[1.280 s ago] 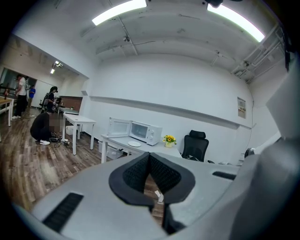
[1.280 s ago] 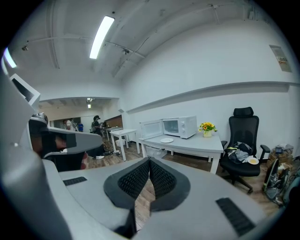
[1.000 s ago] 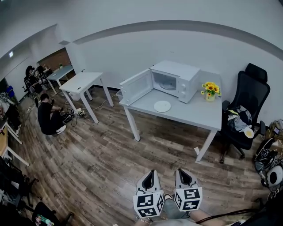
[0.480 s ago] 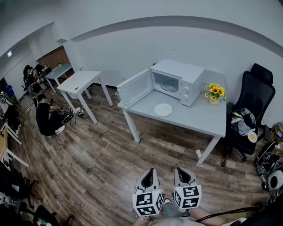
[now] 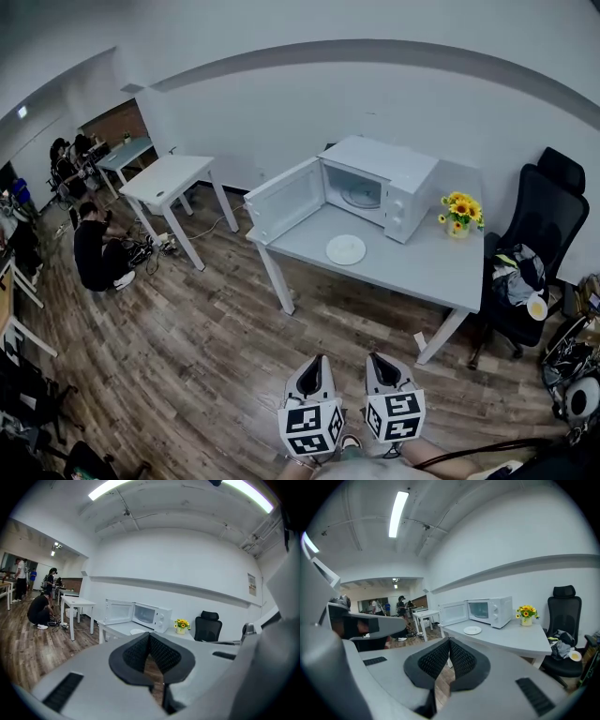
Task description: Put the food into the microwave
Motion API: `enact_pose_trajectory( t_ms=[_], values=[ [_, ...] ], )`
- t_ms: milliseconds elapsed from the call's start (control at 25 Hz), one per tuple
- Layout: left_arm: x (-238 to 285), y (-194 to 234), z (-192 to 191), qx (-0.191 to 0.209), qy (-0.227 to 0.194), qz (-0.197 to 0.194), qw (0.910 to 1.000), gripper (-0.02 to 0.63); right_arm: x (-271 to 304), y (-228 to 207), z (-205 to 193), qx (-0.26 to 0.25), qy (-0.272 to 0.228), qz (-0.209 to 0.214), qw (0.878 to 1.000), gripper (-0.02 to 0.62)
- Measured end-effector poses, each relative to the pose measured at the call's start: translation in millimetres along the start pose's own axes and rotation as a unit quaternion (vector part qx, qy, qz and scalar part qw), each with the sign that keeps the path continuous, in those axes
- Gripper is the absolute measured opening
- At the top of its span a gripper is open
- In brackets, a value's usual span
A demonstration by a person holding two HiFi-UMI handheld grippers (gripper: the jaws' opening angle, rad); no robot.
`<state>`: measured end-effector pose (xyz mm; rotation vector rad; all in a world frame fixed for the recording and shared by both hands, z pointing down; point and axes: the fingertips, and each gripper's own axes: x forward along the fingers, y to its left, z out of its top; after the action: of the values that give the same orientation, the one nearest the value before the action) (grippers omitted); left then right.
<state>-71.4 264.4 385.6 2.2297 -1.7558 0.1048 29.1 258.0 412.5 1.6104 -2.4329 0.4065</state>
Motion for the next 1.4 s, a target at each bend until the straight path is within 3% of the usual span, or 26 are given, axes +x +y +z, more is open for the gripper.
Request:
enact_pose_trajectory(
  t_ms=[640, 1400],
  values=[
    [63.2, 13.8, 12.1, 0.005, 0.009, 0.020, 0.9998, 0.002, 62.8, -28.8, 22.5, 0.008, -0.002, 0.023, 1.000, 0.017],
    [105.4, 20.3, 18.2, 0.009, 0.019, -0.002, 0.9998, 0.002, 93.2, -53.7, 26.9, 0.019, 0.005, -0.004, 1.000, 0.017]
  ],
)
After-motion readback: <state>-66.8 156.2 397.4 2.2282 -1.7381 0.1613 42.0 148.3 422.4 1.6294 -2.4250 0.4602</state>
